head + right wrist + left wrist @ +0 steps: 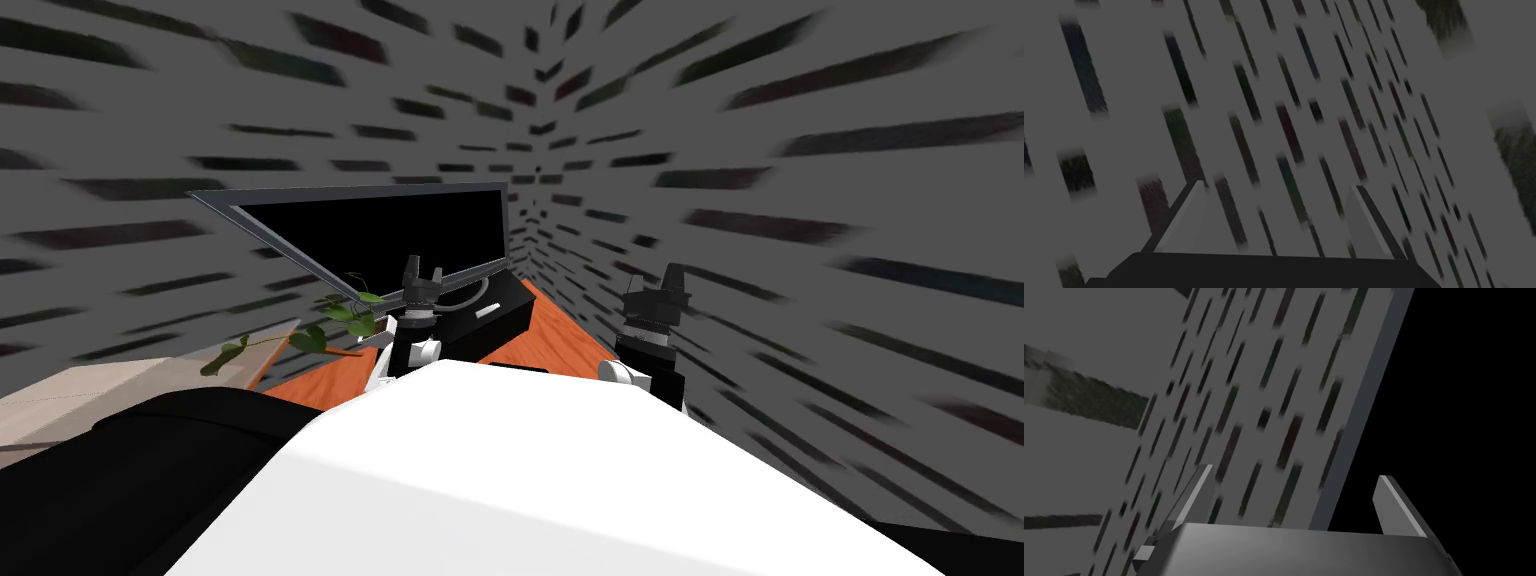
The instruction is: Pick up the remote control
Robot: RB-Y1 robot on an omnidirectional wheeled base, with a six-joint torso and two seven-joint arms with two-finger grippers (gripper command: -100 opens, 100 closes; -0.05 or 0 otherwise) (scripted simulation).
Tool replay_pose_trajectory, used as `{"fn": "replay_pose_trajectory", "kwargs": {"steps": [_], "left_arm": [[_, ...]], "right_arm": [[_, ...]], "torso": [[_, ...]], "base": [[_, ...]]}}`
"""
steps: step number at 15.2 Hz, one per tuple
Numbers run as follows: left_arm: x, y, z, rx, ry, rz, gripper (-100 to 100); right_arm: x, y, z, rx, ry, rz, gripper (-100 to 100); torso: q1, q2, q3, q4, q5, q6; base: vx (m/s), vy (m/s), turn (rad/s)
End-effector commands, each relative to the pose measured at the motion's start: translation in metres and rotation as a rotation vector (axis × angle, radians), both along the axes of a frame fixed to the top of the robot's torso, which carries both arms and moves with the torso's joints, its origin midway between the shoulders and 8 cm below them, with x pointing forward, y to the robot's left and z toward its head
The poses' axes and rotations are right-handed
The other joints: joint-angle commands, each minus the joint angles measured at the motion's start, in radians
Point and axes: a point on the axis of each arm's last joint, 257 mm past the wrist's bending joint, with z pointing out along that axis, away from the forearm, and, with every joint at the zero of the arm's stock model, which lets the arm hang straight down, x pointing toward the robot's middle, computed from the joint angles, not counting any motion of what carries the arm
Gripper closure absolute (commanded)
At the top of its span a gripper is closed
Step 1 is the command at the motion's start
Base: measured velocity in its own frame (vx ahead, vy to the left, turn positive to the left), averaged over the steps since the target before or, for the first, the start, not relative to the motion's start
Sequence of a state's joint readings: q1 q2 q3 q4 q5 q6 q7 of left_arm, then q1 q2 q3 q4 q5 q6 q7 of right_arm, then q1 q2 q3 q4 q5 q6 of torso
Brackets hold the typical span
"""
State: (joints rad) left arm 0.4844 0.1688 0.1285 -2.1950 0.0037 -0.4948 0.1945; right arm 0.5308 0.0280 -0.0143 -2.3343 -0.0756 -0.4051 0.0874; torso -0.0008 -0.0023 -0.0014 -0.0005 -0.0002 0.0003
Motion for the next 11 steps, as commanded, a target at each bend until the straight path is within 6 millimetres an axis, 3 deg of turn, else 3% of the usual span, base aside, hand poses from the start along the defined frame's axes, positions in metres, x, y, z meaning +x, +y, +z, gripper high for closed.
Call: {"fn": "replay_pose_trajectory", "kwargs": {"steps": [1, 11], "left_arm": [[0.009, 0.014, -0.019, 0.002, 0.074, 0.018, -100], [0.036, 0.092, -0.1, -0.049, 0.365, 0.145, -100]], "right_arm": [[0.0, 0.0, 0.0, 0.0, 0.0, 0.0, 0], [0.0, 0.0, 0.0, 0.0, 0.0, 0.0, 0]], "torso": [[0.0, 0.0, 0.0, 0.0, 0.0, 0.0], [0.0, -0.001, -0.001, 0.0, 0.0, 0.0]], "base": [[0.03, -0.014, -0.139], [0.042, -0.018, -0.192]]}}
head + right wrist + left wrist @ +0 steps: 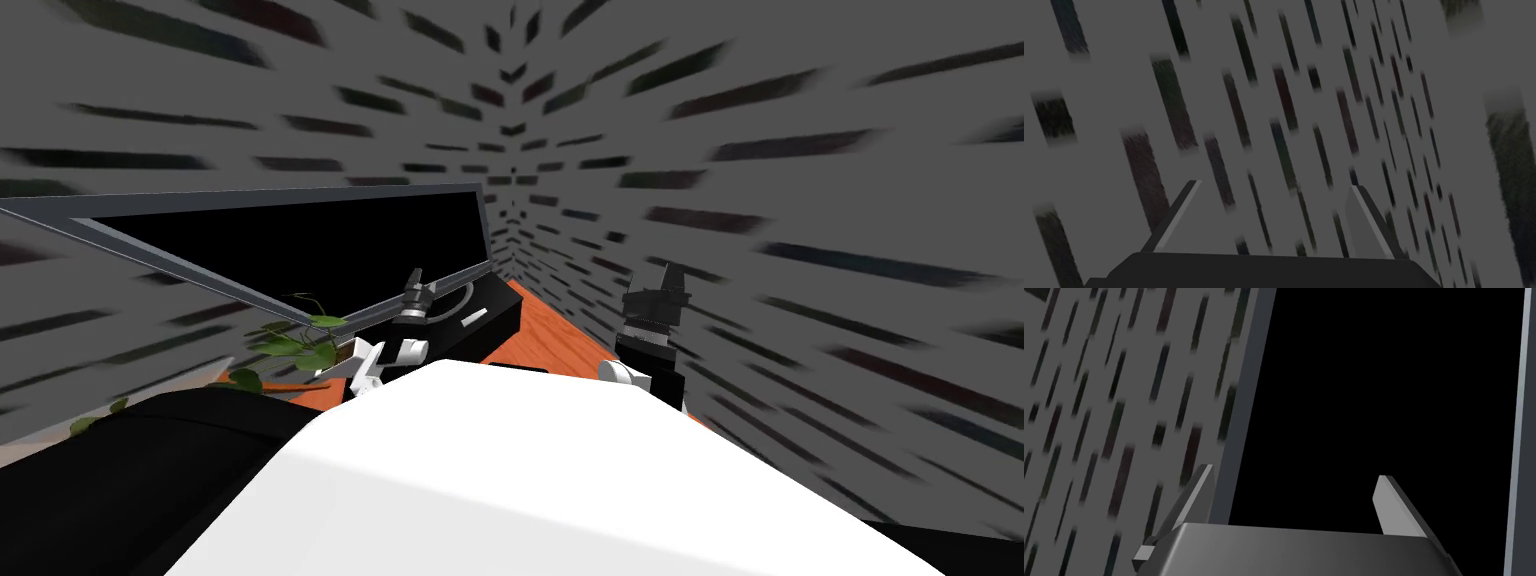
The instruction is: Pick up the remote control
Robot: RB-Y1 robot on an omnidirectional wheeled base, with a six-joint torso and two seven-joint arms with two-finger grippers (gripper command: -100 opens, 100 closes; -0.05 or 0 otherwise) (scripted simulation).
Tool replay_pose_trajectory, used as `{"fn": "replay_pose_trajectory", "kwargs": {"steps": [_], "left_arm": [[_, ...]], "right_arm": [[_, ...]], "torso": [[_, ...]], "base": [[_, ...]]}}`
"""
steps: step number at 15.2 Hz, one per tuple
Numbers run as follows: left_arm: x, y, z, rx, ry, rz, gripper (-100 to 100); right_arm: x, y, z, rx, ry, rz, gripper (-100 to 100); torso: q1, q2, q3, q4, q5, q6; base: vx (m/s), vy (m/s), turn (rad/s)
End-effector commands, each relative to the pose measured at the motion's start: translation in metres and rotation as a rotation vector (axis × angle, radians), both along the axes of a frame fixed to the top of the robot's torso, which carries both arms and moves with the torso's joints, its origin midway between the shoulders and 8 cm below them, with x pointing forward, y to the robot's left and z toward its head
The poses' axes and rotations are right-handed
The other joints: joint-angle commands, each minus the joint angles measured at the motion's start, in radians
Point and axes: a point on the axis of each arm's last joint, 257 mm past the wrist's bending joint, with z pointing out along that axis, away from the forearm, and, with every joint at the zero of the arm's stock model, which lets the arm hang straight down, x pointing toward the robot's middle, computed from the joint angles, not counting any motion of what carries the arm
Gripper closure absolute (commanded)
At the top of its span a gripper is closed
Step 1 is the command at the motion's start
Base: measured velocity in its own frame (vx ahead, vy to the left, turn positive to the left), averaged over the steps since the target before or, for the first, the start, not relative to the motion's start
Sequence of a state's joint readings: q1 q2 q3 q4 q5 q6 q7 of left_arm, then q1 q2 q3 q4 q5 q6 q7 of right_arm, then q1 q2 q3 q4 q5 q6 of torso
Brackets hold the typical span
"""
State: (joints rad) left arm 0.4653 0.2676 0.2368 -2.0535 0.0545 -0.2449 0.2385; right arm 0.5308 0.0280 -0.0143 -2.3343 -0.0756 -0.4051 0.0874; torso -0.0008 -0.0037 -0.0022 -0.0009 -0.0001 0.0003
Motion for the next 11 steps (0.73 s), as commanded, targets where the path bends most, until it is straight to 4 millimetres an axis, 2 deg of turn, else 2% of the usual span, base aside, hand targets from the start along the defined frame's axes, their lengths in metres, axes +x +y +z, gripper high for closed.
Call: {"fn": "replay_pose_trajectory", "kwargs": {"steps": [1, 2, 4, 5, 7, 8, 9, 10, 11], "left_arm": [[0.0, 0.007, -0.01, -0.01, 0.034, 0.016, -100], [0.0, 0.025, -0.025, -0.027, 0.081, 0.049, -100], [0.001, 0.027, -0.029, -0.031, 0.096, 0.054, -100], [0.0, 0.045, -0.043, -0.05, 0.138, 0.088, -100], [0.0, 0.047, -0.048, -0.056, 0.158, 0.095, -100], [-0.003, 0.066, -0.064, -0.08, 0.204, 0.133, -100], [-0.003, 0.068, -0.068, -0.084, 0.219, 0.138, -100], [-0.007, 0.086, -0.082, -0.109, 0.253, 0.174, -100], [-0.007, 0.088, -0.086, -0.113, 0.268, 0.18, -100]], "right_arm": [[0.0, 0.0, 0.0, 0.0, 0.0, 0.0, 0], [0.0, 0.0, 0.0, 0.0, 0.0, 0.0, 0], [0.0, 0.0, 0.0, 0.0, 0.0, 0.0, 0], [0.0, 0.0, 0.0, 0.0, 0.0, 0.0, 0], [0.0, 0.0, 0.0, 0.0, 0.0, 0.0, 0], [0.0, 0.0, 0.0, 0.0, 0.0, 0.0, 0], [0.0, 0.0, 0.0, 0.0, 0.0, 0.0, 0], [0.0, 0.0, 0.0, 0.0, 0.0, 0.0, 0], [0.0, 0.0, 0.0, 0.0, 0.0, 0.0, 0]], "torso": [[0.0, 0.0, 0.0, 0.0, 0.0, 0.0], [0.0, 0.001, 0.0, 0.0, 0.0, 0.0], [0.0, 0.001, 0.001, 0.0, 0.0, 0.0], [0.0, 0.002, 0.001, 0.0, 0.0, 0.0], [0.0, 0.001, 0.001, 0.0, 0.0, 0.0], [0.0, 0.001, 0.001, 0.0, 0.0, 0.0], [0.0, 0.001, 0.001, 0.0, 0.0, 0.0], [0.0, 0.001, 0.0, 0.0, 0.0, 0.0], [0.0, 0.0, 0.0, 0.0, 0.0, 0.0]], "base": [[0.03, -0.005, -0.049], [0.029, -0.015, -0.177], [0.026, -0.01, -0.112], [0.033, -0.012, -0.162], [0.034, -0.003, -0.132], [0.034, -0.006, -0.19], [0.043, -0.005, -0.203], [0.059, -0.004, -0.246], [0.062, -0.002, -0.197]]}}
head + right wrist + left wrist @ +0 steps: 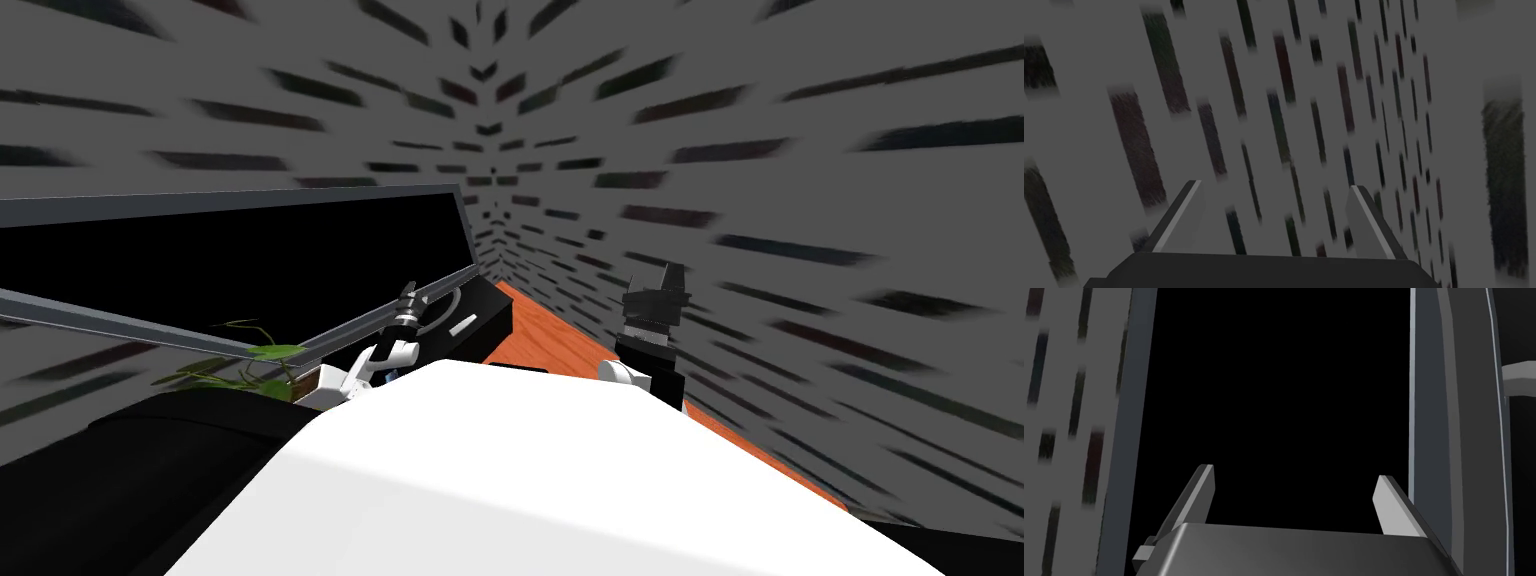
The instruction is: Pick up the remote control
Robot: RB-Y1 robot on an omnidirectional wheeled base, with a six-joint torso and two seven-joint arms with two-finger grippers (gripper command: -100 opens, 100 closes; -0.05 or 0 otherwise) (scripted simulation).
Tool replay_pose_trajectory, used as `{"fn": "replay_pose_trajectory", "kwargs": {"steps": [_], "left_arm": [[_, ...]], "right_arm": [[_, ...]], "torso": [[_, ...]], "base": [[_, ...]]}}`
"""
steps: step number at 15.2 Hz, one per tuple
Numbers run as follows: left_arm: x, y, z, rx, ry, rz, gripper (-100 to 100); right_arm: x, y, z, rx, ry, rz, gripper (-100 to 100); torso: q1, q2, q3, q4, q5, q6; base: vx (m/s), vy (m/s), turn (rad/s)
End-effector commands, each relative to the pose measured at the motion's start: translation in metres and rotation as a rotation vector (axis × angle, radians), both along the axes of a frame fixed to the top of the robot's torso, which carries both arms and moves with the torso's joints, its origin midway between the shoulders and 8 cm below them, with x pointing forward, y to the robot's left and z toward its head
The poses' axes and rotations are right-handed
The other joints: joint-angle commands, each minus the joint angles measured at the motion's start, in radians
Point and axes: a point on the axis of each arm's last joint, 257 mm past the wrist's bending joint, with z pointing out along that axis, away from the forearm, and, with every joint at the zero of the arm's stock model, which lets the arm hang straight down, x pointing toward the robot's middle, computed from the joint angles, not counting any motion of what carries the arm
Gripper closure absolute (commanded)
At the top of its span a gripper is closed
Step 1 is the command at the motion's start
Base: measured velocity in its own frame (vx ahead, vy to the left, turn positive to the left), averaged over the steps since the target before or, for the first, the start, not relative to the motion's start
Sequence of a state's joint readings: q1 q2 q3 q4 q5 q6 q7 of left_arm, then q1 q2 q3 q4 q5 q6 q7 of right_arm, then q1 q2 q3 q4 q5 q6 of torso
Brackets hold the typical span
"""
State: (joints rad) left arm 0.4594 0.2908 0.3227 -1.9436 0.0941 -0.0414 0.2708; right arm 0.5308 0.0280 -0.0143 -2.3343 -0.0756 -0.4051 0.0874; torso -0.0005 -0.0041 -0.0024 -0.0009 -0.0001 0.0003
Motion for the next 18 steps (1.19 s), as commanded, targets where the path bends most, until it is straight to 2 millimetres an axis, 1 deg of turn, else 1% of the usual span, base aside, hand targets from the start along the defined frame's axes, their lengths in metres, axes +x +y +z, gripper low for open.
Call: {"fn": "replay_pose_trajectory", "kwargs": {"steps": [1, 2, 3, 4, 5, 7, 8, 10, 11, 13, 14, 16, 17, 18], "left_arm": [[-0.002, 0.01, -0.011, -0.02, 0.04, 0.025, -100], [-0.008, 0.028, -0.025, -0.046, 0.072, 0.063, -100], [-0.009, 0.03, -0.031, -0.054, 0.096, 0.072, -100], [-0.009, 0.031, -0.033, -0.056, 0.1, 0.074, -100], [-0.017, 0.049, -0.049, -0.089, 0.141, 0.118, -100], [-0.019, 0.051, -0.054, -0.096, 0.159, 0.125, -100], [-0.028, 0.068, -0.069, -0.129, 0.193, 0.168, -100], [-0.03, 0.069, -0.076, -0.139, 0.217, 0.177, -100], [-0.042, 0.086, -0.091, -0.175, 0.248, 0.221, -100], [-0.044, 0.087, -0.098, -0.186, 0.273, 0.231, -100], [-0.056, 0.101, -0.112, -0.223, 0.3, 0.274, -100], [-0.06, 0.102, -0.12, -0.236, 0.328, 0.285, -100], [-0.074, 0.115, -0.135, -0.278, 0.357, 0.33, -100], [-0.076, 0.115, -0.14, -0.286, 0.375, 0.337, -100]], "right_arm": [[0.0, 0.0, 0.0, 0.0, 0.0, 0.0, 0], [0.0, 0.0, 0.0, 0.0, 0.0, 0.0, 0], [0.0, 0.0, 0.0, 0.0, 0.0, 0.0, 0], [0.0, 0.0, 0.0, 0.0, 0.0, 0.0, 0], [0.0, 0.0, 0.0, 0.0, 0.0, 0.0, 0], [0.0, 0.0, 0.0, 0.0, 0.0, 0.0, 0], [0.0, 0.0, 0.0, 0.0, 0.0, 0.0, 0], [0.0, 0.0, 0.0, 0.0, 0.0, 0.0, 0], [0.0, 0.0, 0.0, 0.0, 0.0, 0.0, 0], [0.0, 0.0, 0.0, 0.0, 0.0, 0.0, 0], [0.0, 0.0, 0.0, 0.0, 0.0, 0.0, 0], [0.0, 0.0, 0.0, 0.0, 0.0, 0.0, 0], [0.0, 0.0, 0.0, 0.0, 0.0, 0.0, 0], [0.0, 0.0, 0.0, 0.0, 0.0, 0.0, 0]], "torso": [[0.0, 0.0, 0.0, 0.0, 0.0, 0.0], [0.0, 0.001, 0.0, 0.0, 0.0, 0.0], [-0.001, 0.001, 0.0, 0.0, 0.0, 0.0], [-0.001, 0.001, 0.0, 0.0, 0.0, 0.0], [-0.001, 0.001, 0.001, 0.0, 0.0, 0.0], [0.0, 0.001, 0.001, 0.0, 0.0, 0.0], [0.0, 0.002, 0.001, 0.0, 0.0, 0.0], [0.0, 0.001, 0.0, 0.0, 0.0, 0.0], [0.0, 0.001, 0.001, 0.0, 0.0, 0.0], [0.0, 0.001, 0.0, 0.0, 0.0, 0.0], [0.0, 0.001, 0.001, 0.0, 0.0, 0.0], [0.0, 0.001, 0.001, 0.0, 0.0, 0.0], [0.0, 0.001, 0.001, 0.0, 0.0, 0.0], [0.0, 0.001, 0.001, 0.0, 0.0, 0.0]], "base": [[0.04, -0.001, -0.049], [0.042, -0.013, -0.167], [0.043, -0.012, -0.212], [0.027, -0.001, -0.075], [0.034, 0.0, -0.157], [0.034, 0.002, -0.149], [0.043, 0.0, -0.172], [0.044, 0.006, -0.135], [0.045, -0.003, -0.175], [0.041, 0.002, -0.143], [0.038, 0.004, -0.191], [0.037, 0.009, -0.133], [0.041, 0.006, -0.166], [0.048, 0.011, -0.2]]}}
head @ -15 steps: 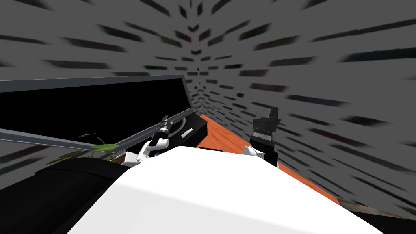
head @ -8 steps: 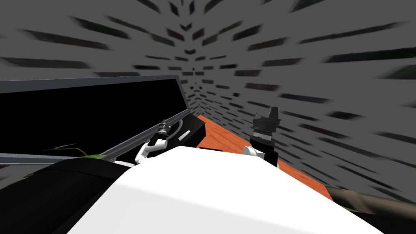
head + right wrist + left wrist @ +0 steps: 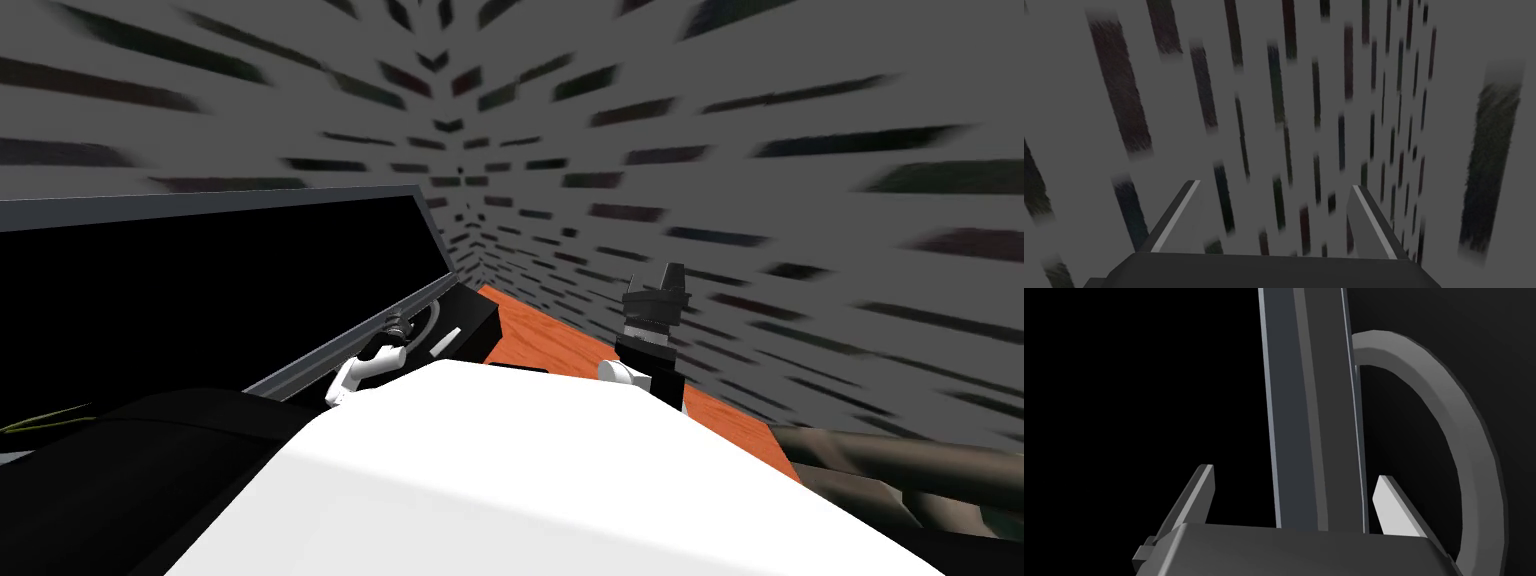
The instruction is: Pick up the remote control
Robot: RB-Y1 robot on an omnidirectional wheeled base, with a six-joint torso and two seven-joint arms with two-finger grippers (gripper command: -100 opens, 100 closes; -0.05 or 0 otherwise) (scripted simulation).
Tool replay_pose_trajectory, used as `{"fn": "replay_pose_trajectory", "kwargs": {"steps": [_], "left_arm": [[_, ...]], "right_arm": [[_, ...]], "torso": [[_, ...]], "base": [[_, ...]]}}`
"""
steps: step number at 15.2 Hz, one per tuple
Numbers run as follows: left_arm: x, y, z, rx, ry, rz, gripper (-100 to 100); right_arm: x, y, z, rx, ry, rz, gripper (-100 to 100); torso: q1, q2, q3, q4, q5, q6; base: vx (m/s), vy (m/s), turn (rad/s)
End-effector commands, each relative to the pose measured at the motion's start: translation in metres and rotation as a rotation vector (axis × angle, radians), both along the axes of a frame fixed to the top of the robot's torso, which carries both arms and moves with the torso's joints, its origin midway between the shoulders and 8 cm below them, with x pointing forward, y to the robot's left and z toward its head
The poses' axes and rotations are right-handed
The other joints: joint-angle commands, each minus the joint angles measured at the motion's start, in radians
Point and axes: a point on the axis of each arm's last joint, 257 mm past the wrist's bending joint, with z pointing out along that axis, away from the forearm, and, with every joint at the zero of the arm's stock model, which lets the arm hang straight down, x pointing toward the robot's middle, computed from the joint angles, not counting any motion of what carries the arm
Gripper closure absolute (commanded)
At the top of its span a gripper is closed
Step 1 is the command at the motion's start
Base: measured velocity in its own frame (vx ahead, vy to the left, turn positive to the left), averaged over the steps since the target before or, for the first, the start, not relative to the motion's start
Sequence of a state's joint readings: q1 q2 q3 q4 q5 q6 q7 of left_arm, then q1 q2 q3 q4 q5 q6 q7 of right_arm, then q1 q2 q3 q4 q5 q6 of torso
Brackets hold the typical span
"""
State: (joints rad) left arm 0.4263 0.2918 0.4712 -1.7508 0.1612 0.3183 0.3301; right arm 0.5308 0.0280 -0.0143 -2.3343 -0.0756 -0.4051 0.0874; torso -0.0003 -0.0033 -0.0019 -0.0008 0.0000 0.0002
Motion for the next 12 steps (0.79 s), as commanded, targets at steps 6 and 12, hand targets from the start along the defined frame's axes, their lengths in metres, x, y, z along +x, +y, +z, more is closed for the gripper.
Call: {"fn": "replay_pose_trajectory", "kwargs": {"steps": [6, 12], "left_arm": [[-0.046, 0.024, -0.051, -0.13, 0.119, 0.133, -100], [-0.086, 0.033, -0.091, -0.244, 0.203, 0.241, -100]], "right_arm": [[0.0, 0.0, 0.0, 0.0, 0.0, 0.0, 0], [0.0, 0.0, 0.0, 0.0, 0.0, 0.0, 0]], "torso": [[0.0, 0.0, 0.0, 0.0, 0.0, 0.0], [0.0, 0.001, 0.001, 0.0, 0.0, -0.001]], "base": [[0.044, 0.011, -0.149], [0.034, 0.012, -0.11]]}}
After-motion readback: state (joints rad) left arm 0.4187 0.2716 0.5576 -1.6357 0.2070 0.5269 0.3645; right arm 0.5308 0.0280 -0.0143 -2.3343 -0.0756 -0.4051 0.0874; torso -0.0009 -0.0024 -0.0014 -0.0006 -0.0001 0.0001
